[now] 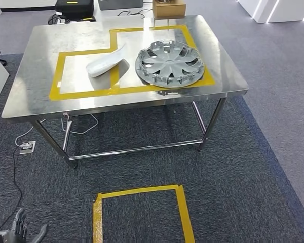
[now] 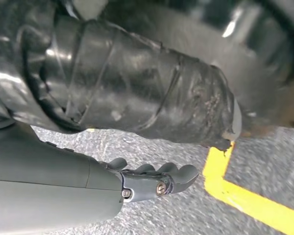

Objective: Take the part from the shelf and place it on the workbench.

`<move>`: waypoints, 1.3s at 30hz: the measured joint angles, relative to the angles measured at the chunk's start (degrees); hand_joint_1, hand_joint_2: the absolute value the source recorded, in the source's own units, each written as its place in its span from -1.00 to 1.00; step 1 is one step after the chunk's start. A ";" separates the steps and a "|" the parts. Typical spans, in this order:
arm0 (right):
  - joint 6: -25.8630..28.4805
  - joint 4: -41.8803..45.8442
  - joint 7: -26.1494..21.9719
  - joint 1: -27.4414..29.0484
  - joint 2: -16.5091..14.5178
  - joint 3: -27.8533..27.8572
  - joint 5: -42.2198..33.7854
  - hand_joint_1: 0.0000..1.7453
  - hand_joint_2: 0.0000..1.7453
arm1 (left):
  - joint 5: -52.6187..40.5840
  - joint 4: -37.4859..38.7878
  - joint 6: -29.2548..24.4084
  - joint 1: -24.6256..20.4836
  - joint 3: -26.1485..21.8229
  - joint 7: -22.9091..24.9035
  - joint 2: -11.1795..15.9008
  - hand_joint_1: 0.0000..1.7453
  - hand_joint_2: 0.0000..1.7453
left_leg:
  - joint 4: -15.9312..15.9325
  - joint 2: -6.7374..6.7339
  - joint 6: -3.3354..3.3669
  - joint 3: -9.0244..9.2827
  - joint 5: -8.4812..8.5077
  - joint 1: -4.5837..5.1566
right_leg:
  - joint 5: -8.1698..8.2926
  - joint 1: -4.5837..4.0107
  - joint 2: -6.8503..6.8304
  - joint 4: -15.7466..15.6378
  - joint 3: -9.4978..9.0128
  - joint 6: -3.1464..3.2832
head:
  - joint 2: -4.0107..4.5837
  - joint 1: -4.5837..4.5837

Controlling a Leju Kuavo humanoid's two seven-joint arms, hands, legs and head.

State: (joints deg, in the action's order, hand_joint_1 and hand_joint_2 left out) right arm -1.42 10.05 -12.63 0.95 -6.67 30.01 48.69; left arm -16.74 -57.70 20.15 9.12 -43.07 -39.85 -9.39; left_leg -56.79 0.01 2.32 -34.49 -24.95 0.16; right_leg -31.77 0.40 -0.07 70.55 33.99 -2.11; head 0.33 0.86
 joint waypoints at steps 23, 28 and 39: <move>0.09 -0.28 -0.38 0.10 -0.28 0.55 0.05 -1.00 -1.00 | -18.58 35.61 -11.18 -7.94 -20.11 5.09 6.15 -1.00 1.00 | 0.91 -0.10 -0.93 8.24 -5.68 -0.79 | 6.08 -0.16 -1.23 -11.23 2.32 -0.05 | 0.00 -1.14; 0.07 -0.33 -0.31 0.06 -0.28 0.61 0.59 -1.00 -1.00 | -22.91 37.91 -13.96 -8.10 -20.16 8.43 6.33 -1.00 1.00 | 0.73 -0.28 -0.21 3.46 -1.81 -0.76 | -4.00 -0.05 -0.19 3.09 4.61 -0.85 | 0.00 -0.43; -0.07 -0.41 0.16 -0.66 -0.57 0.60 2.00 -1.00 -1.00 | -25.37 40.27 -14.51 -7.85 -21.56 11.91 6.15 -1.00 1.00 | -3.04 0.36 -3.08 -2.80 -0.29 -0.89 | 0.36 -0.35 -0.04 -16.49 -10.03 2.51 | 0.00 -0.78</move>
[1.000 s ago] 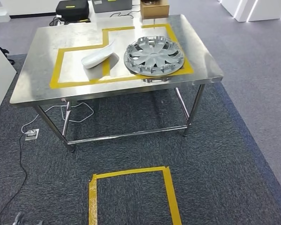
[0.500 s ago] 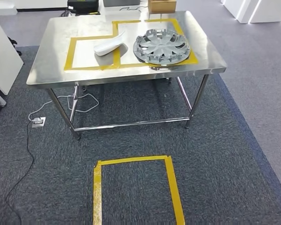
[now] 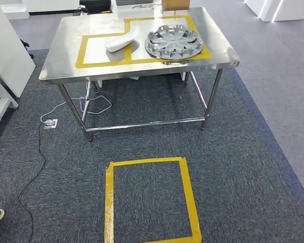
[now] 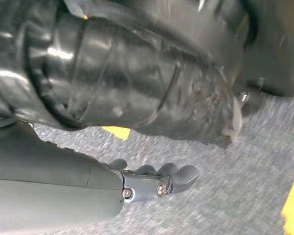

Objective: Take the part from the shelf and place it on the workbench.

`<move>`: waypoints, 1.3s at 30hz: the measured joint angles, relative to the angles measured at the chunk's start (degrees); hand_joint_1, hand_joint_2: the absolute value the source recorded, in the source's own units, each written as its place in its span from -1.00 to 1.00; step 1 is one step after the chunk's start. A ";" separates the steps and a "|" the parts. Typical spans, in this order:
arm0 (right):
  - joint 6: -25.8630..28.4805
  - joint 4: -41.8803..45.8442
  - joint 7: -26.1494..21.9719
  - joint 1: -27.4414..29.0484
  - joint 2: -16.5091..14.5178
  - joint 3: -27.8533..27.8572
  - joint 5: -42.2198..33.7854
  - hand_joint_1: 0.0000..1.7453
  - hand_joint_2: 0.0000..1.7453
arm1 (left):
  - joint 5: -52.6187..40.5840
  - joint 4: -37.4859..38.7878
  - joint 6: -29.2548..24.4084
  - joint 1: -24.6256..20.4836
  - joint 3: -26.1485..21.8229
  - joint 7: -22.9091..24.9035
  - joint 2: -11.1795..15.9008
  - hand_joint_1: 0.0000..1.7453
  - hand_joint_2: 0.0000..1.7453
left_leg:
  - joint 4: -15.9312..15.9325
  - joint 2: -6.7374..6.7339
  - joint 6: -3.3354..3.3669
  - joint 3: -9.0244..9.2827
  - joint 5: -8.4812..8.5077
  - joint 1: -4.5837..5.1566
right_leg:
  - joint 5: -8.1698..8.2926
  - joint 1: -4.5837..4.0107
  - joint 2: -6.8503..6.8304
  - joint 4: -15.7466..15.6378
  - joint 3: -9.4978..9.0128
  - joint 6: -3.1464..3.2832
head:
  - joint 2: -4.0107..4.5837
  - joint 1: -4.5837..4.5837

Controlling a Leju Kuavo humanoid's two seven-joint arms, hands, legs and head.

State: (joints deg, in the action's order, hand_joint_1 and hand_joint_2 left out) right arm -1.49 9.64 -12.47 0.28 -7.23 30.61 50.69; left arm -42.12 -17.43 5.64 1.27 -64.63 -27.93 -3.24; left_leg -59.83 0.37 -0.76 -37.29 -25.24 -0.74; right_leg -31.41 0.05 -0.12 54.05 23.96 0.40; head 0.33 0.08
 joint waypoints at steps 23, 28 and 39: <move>0.09 -0.02 -0.03 -0.23 -0.39 -0.02 0.42 -1.00 -1.00 | -2.48 0.60 1.82 -0.62 -3.06 -0.05 -0.71 -1.00 1.00 | 3.45 -0.64 2.34 2.31 1.91 0.45 | -0.05 0.54 0.33 11.86 5.46 -3.27 | 0.00 0.16; 0.09 -0.03 -0.09 -0.37 -0.43 -0.03 0.50 -1.00 -1.00 | -2.84 0.62 1.86 -0.85 -3.49 -0.50 -0.64 -1.00 1.00 | 2.94 -0.13 0.55 0.62 4.67 0.38 | -1.78 0.19 0.88 0.16 -1.37 -1.38 | 0.00 0.08; 0.11 -0.09 -0.09 -0.26 -0.76 -0.01 0.50 -1.00 -1.00 | -2.84 0.75 1.93 -0.63 -4.00 -0.86 -0.54 -1.00 1.00 | -3.73 -0.37 0.36 7.86 -4.46 0.30 | 4.79 -0.52 -1.60 2.47 7.82 0.09 | 0.00 -0.77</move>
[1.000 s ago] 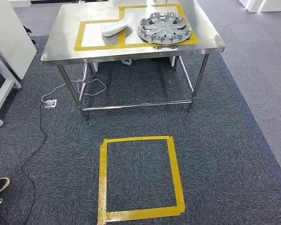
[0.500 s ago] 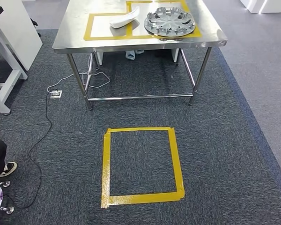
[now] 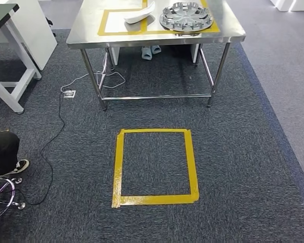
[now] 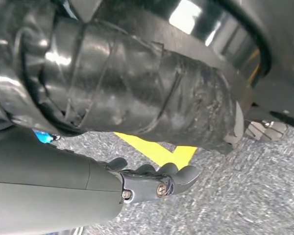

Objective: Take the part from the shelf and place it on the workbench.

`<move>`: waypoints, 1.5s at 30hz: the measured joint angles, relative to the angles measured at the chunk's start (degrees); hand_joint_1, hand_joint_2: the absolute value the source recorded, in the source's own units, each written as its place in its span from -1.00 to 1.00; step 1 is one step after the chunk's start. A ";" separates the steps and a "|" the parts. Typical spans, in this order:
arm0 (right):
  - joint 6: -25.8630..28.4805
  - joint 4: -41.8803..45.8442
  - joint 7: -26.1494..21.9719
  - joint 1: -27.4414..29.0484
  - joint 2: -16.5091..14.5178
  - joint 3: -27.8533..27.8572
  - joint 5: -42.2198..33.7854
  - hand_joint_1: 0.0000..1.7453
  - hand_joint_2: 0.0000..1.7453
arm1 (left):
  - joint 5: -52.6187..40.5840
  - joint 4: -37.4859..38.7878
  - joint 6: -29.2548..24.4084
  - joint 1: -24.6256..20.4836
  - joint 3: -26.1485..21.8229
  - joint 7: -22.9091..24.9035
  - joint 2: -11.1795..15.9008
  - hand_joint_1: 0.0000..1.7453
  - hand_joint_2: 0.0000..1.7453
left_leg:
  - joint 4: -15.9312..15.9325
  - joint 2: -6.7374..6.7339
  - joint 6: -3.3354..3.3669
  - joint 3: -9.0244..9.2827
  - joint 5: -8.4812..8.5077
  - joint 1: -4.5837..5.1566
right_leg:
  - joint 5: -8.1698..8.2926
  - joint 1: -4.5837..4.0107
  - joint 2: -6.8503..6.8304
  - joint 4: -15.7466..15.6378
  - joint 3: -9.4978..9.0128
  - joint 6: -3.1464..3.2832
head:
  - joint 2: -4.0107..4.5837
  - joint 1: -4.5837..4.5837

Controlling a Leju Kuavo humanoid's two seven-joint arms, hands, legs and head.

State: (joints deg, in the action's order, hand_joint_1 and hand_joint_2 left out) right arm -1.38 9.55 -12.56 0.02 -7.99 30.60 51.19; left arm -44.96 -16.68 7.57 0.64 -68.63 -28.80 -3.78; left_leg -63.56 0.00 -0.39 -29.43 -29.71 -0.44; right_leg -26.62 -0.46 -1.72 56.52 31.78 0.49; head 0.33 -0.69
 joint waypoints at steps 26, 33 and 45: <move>0.03 0.00 -0.05 0.60 -0.16 0.00 0.08 -1.00 -1.00 | -0.63 0.11 -0.04 0.00 -1.45 -1.12 -0.09 -1.00 1.00 | -9.40 0.73 -0.65 -8.41 -5.68 -0.07 | -3.07 0.72 0.24 -1.37 -3.90 0.16 | 0.00 -0.08; 0.13 0.00 -0.17 0.45 -0.29 0.00 0.04 -1.00 -1.00 | -1.23 0.11 0.02 0.06 -1.66 -1.70 0.07 -1.00 1.00 | 6.44 -1.80 0.92 -0.27 1.27 0.57 | -3.15 0.03 -1.74 -0.50 -3.91 -0.89 | 0.00 -0.11; 0.31 0.00 -0.43 0.42 -0.29 0.00 -0.11 -1.00 -1.00 | -1.63 0.11 0.46 -0.07 -1.74 -2.24 -0.04 -1.00 1.00 | 6.62 -0.64 2.46 -3.19 3.65 0.20 | -6.56 0.73 1.61 7.02 -1.38 -2.78 | 0.00 0.99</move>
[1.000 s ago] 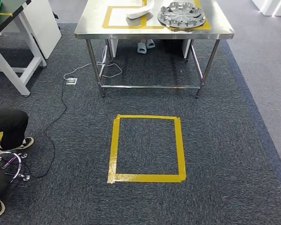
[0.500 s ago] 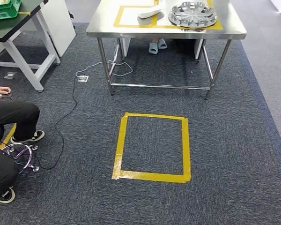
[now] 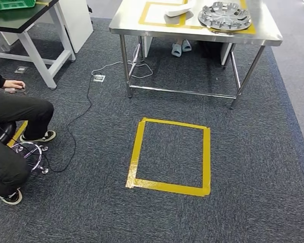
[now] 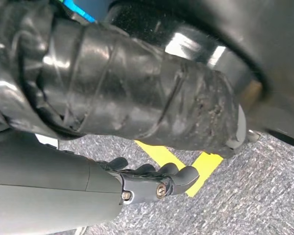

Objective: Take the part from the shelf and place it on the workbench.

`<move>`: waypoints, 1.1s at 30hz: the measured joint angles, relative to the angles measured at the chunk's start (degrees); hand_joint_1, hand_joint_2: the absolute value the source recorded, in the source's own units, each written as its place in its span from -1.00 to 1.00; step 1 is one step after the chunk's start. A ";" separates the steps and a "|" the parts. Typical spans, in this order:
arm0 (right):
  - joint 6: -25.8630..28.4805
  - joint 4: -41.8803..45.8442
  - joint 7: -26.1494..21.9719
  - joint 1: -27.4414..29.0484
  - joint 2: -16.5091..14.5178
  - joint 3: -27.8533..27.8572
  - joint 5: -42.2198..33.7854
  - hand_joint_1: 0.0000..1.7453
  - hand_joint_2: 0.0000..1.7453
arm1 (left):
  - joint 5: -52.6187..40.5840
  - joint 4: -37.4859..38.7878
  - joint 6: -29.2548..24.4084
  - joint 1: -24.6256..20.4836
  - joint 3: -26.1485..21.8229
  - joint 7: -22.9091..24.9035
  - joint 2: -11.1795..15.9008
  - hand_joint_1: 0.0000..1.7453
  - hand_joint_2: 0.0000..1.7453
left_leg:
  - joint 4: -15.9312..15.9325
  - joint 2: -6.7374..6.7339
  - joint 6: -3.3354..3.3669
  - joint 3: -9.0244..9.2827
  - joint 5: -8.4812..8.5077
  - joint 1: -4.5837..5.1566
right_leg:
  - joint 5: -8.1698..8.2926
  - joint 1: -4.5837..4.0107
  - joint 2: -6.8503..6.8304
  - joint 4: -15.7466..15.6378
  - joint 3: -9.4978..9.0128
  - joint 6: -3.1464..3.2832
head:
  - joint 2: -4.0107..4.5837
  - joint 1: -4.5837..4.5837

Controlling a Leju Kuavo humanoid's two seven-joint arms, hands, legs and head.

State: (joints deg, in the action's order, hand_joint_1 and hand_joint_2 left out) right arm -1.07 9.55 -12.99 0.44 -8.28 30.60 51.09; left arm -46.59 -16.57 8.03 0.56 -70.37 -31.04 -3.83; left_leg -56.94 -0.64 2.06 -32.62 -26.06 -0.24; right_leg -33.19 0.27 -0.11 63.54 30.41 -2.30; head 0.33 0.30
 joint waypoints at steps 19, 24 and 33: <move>-0.11 -0.02 0.01 -0.14 -0.13 0.00 0.32 -1.00 -1.00 | -1.39 0.04 0.28 -0.23 -1.12 -0.89 0.36 -1.00 1.00 | 0.50 0.07 -1.44 4.38 -3.95 0.34 | 5.01 -0.63 -1.26 -6.77 0.13 2.15 | 0.00 -1.29; -0.11 -0.02 0.02 -0.15 -0.13 0.00 0.34 -1.00 -1.00 | -1.46 0.04 0.28 -0.02 -1.38 -0.92 0.28 -1.00 1.00 | 1.20 0.42 0.20 4.00 -3.03 -0.04 | 1.66 -0.34 -0.54 -1.89 2.85 0.61 | 0.00 -0.78; -0.03 -0.02 0.05 0.05 -0.13 0.00 0.37 -1.00 -1.00 | -1.54 0.05 0.28 -0.26 -1.43 -0.97 0.24 -1.00 1.00 | 0.17 2.70 -0.26 2.71 -2.62 0.17 | 3.61 -0.06 2.45 -5.85 -0.95 1.07 | 0.00 -0.11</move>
State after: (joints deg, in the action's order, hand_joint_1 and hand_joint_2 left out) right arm -1.10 9.53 -12.93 0.49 -8.41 30.60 51.45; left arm -48.13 -16.52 8.31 0.30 -71.80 -32.01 -3.58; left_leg -56.76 2.05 1.81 -29.90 -28.68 -0.07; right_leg -29.57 0.21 2.34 57.69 29.46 -1.22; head 0.33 0.19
